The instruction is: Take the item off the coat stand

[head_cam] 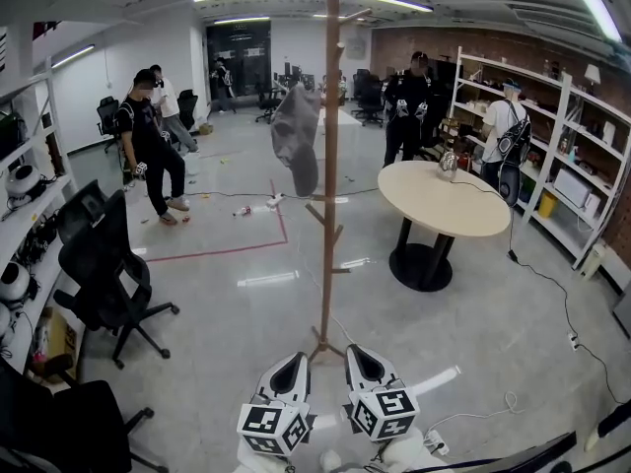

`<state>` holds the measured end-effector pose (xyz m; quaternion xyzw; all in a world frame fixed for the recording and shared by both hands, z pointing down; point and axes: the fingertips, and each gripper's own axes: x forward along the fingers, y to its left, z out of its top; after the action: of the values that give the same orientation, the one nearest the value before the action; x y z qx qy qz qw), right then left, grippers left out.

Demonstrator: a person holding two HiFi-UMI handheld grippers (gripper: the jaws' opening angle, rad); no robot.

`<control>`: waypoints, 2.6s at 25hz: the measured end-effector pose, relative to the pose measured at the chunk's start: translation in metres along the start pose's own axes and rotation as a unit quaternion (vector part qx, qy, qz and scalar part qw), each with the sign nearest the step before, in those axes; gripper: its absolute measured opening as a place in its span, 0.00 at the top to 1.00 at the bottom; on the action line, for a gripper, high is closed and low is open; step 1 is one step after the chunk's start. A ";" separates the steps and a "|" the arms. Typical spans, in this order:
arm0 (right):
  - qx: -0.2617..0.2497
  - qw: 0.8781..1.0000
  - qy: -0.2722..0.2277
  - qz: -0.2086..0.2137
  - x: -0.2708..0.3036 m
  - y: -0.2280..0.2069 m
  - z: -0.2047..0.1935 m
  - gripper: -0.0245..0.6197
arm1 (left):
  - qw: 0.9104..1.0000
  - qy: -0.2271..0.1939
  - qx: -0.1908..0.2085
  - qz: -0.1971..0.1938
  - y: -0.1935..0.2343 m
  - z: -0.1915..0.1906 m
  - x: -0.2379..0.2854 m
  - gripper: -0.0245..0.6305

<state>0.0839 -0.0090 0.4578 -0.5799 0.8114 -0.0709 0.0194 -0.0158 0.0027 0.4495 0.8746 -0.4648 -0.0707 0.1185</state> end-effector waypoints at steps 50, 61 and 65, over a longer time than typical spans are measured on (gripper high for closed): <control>-0.012 0.999 -0.002 0.041 0.233 -0.062 0.018 0.95 | 1.000 -0.012 0.012 0.025 0.133 0.035 0.194 0.99; -0.020 0.999 -0.003 0.025 0.270 -0.071 0.017 0.95 | 1.000 -0.008 0.005 0.011 0.165 0.035 0.233 0.99; -0.020 1.000 0.001 0.020 0.272 -0.077 0.016 0.95 | 1.000 0.000 0.001 0.011 0.167 0.030 0.240 0.99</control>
<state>0.0692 -0.2921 0.4669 -0.5641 0.8238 -0.0548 0.0089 -0.0219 -0.2905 0.4630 0.8696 -0.4742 -0.0688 0.1190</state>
